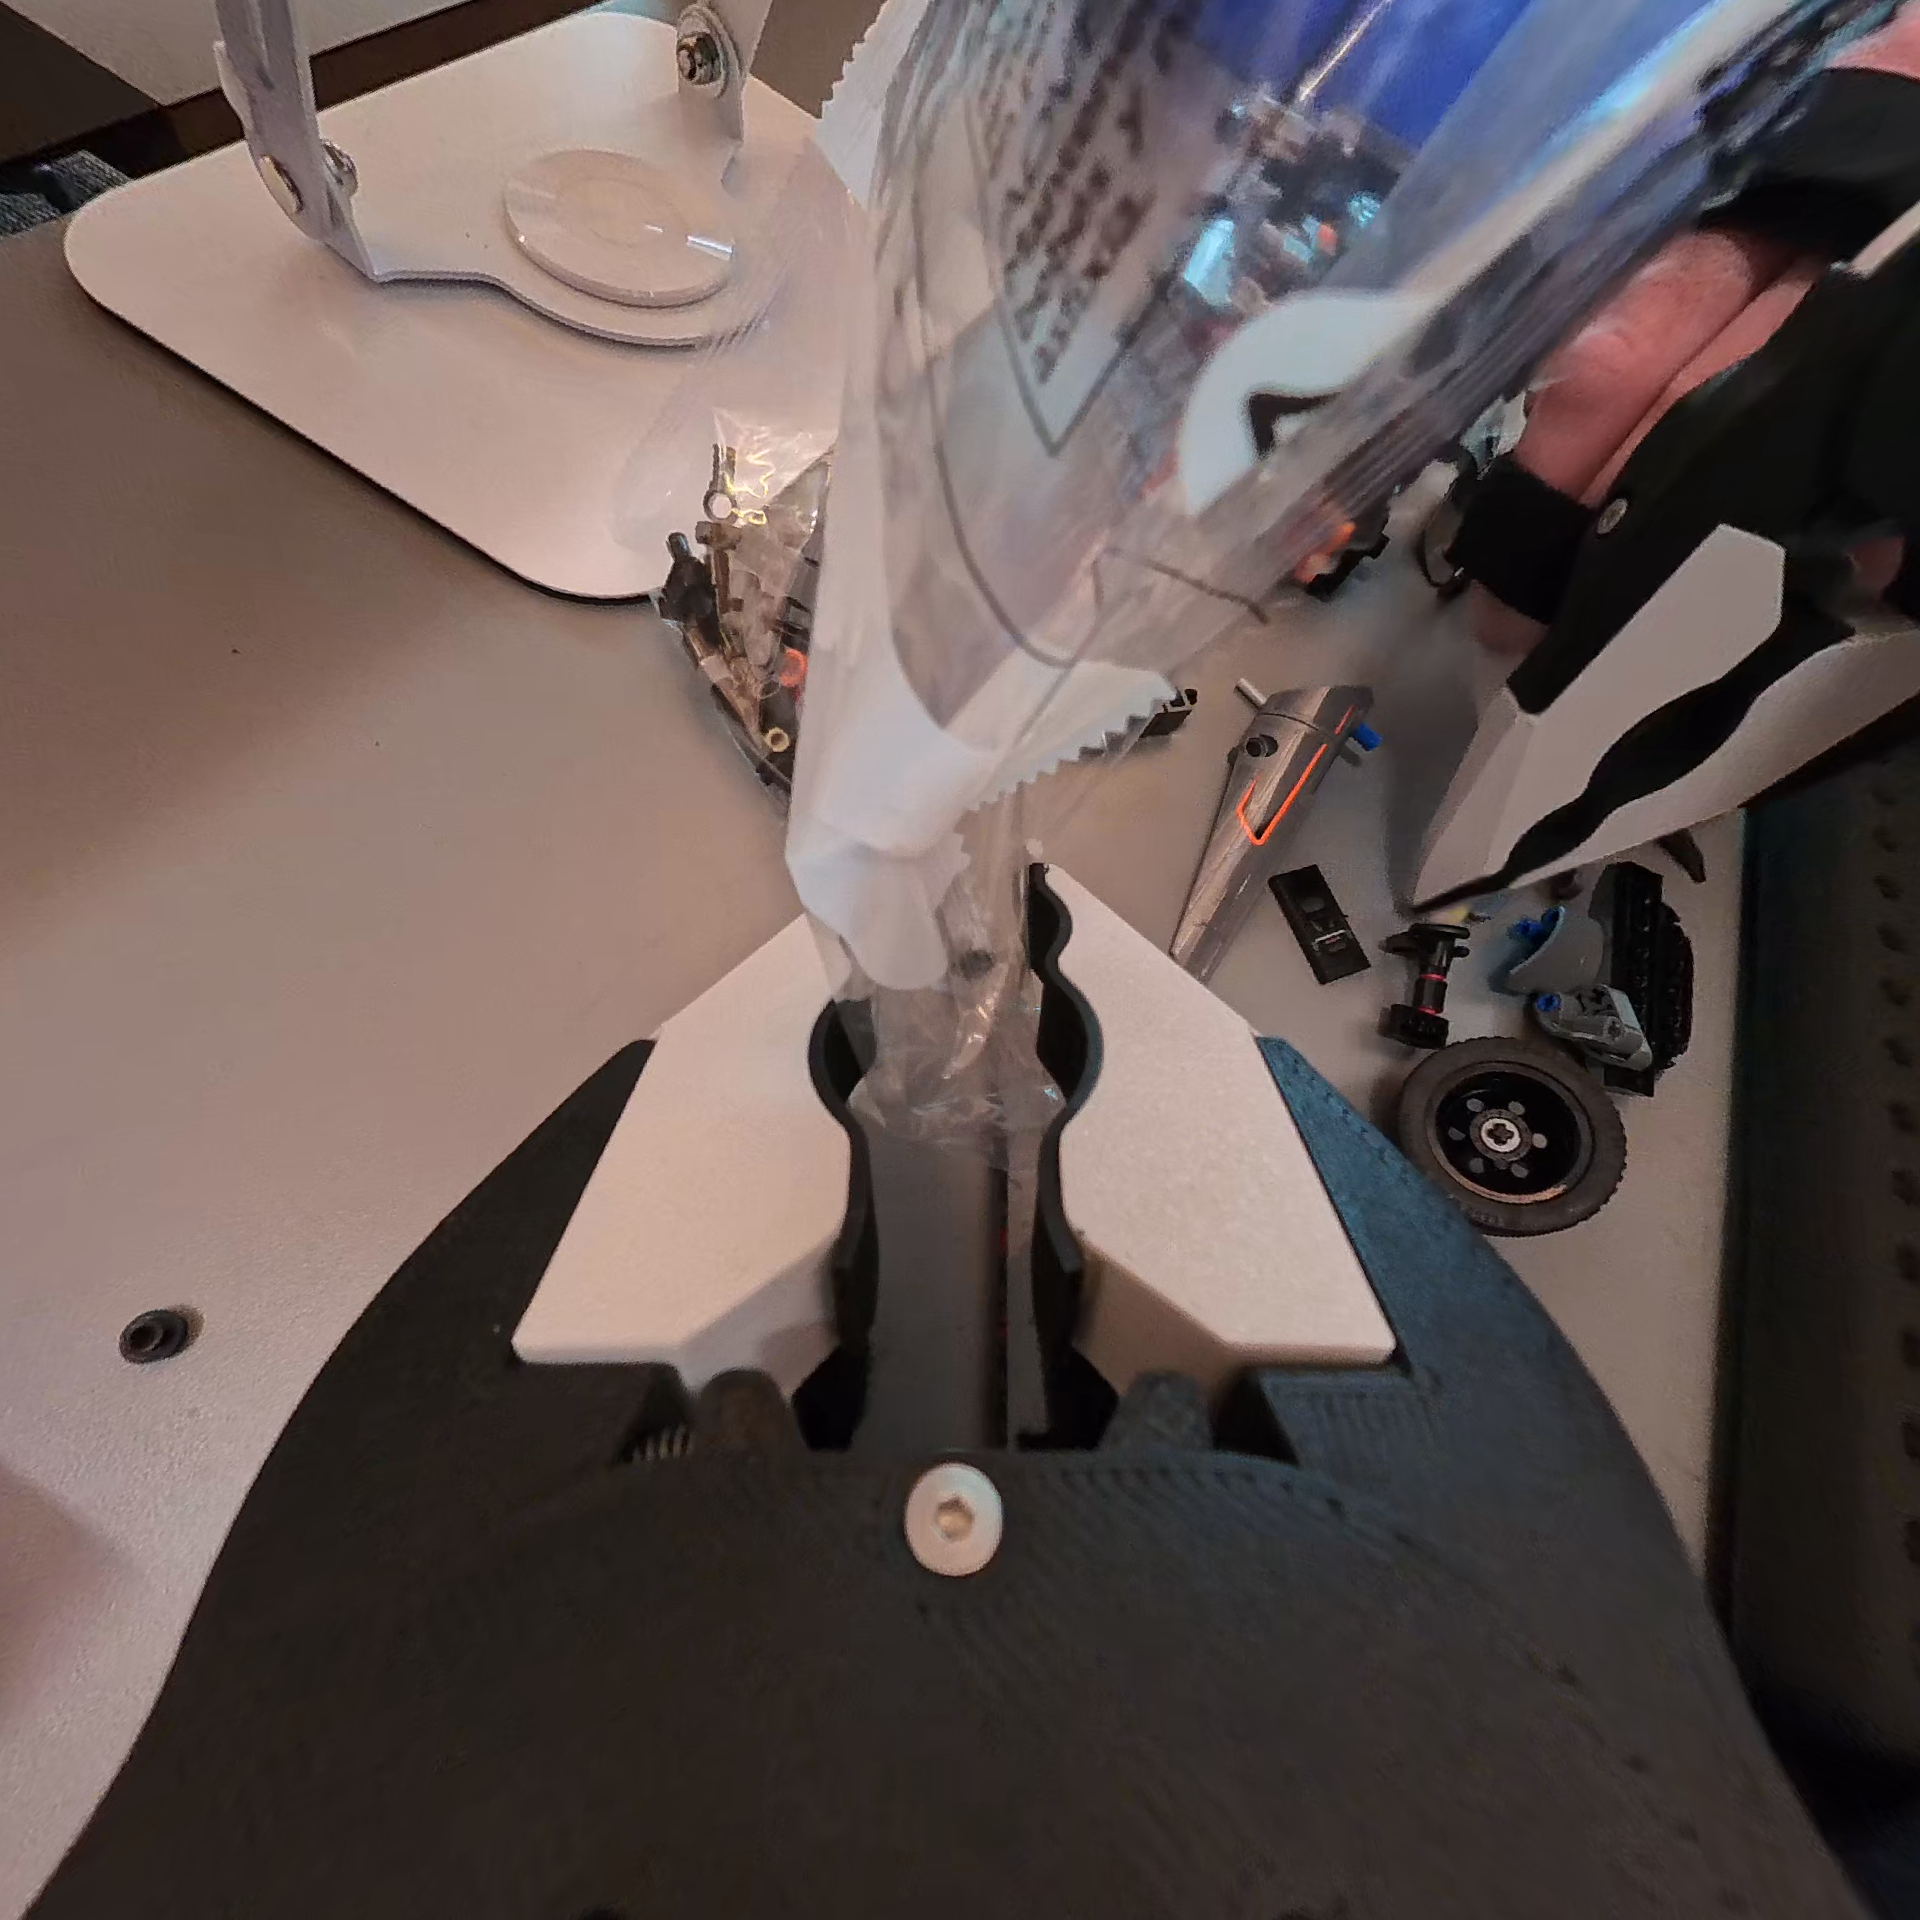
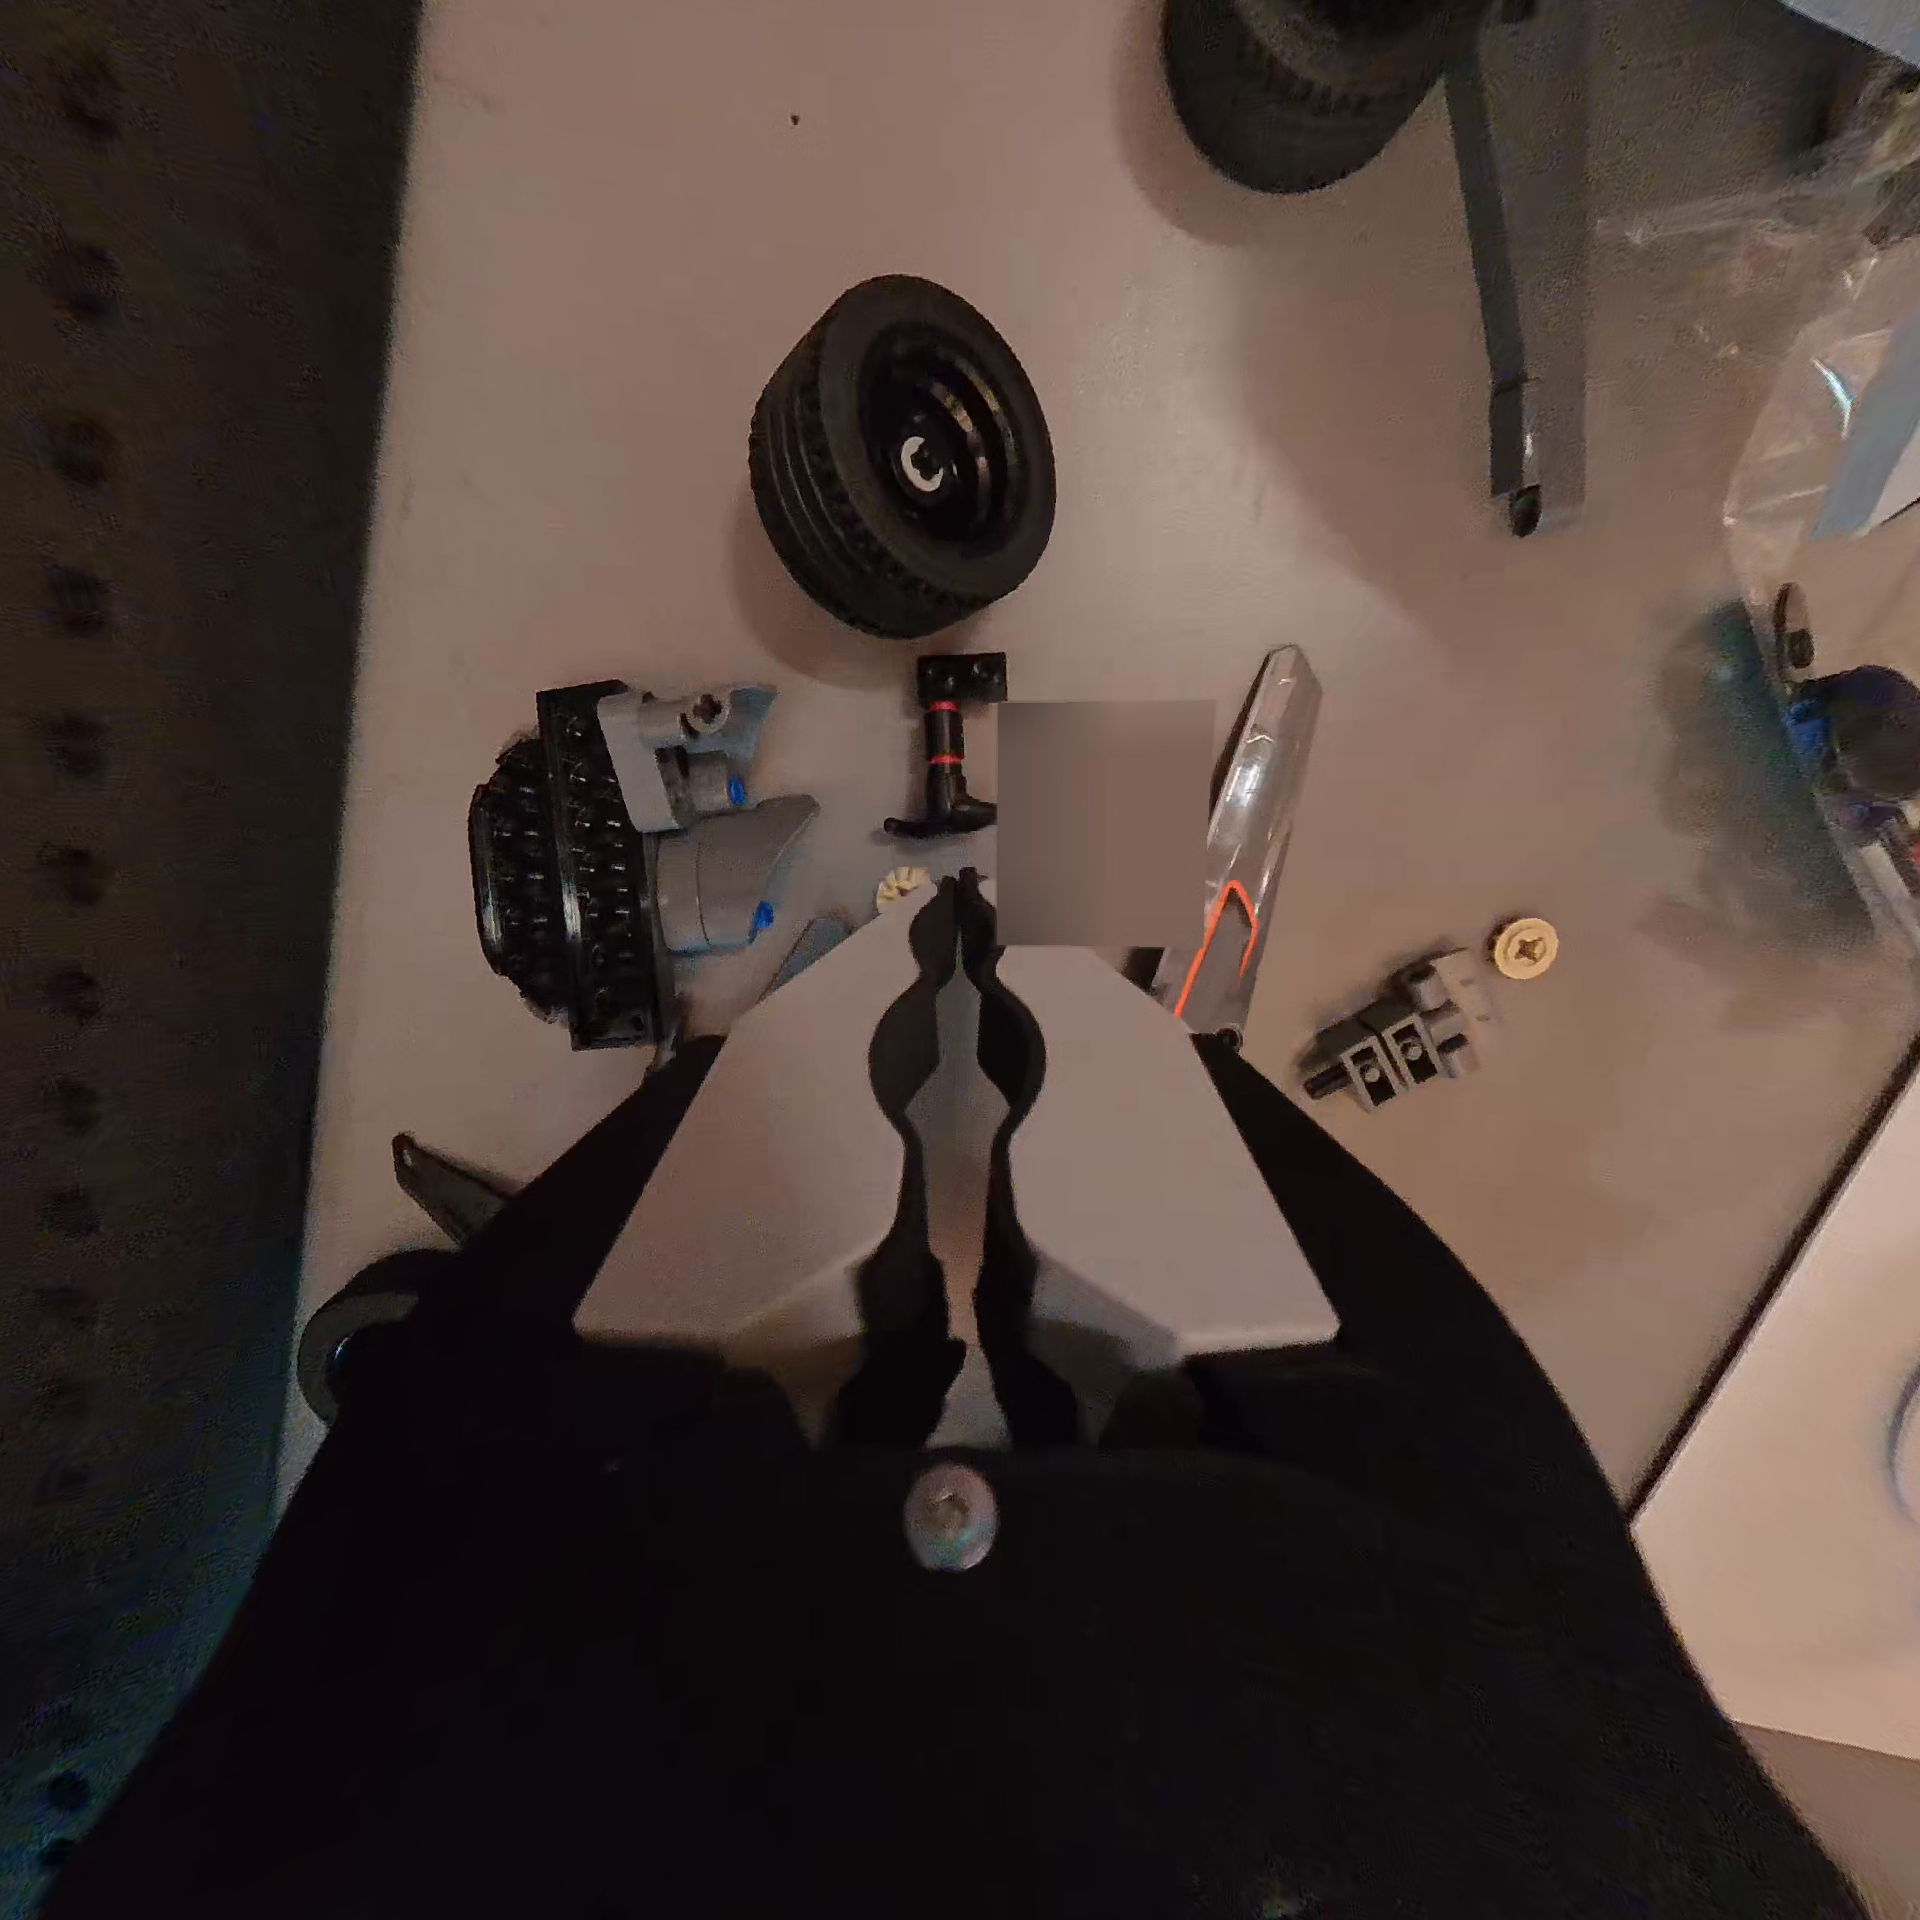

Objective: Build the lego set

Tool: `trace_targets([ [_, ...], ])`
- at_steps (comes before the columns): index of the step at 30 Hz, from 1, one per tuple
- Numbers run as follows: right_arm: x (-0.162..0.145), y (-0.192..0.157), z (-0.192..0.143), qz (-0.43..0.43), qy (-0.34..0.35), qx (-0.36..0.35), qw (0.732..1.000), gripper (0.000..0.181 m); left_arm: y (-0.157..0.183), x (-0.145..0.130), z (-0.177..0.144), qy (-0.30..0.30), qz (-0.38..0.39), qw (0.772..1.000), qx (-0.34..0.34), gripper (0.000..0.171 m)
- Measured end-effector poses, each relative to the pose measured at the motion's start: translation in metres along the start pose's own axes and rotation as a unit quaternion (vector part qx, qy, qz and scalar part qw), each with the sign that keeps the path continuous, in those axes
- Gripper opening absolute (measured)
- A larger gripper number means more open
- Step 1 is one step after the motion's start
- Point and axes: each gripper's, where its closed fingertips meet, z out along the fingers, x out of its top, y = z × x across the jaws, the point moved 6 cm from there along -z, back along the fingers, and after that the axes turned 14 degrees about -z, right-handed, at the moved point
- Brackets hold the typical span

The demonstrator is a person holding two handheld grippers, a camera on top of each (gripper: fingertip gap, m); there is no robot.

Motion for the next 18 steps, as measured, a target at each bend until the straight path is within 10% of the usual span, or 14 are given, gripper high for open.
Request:
trace_targets([
  [18,-0.001,-0.013,0.005,0.039,0.016,0.008,0.999,0.009,0.001,0.000,0.000,0.000,-0.001,1.000,-0.001,0.024],
])
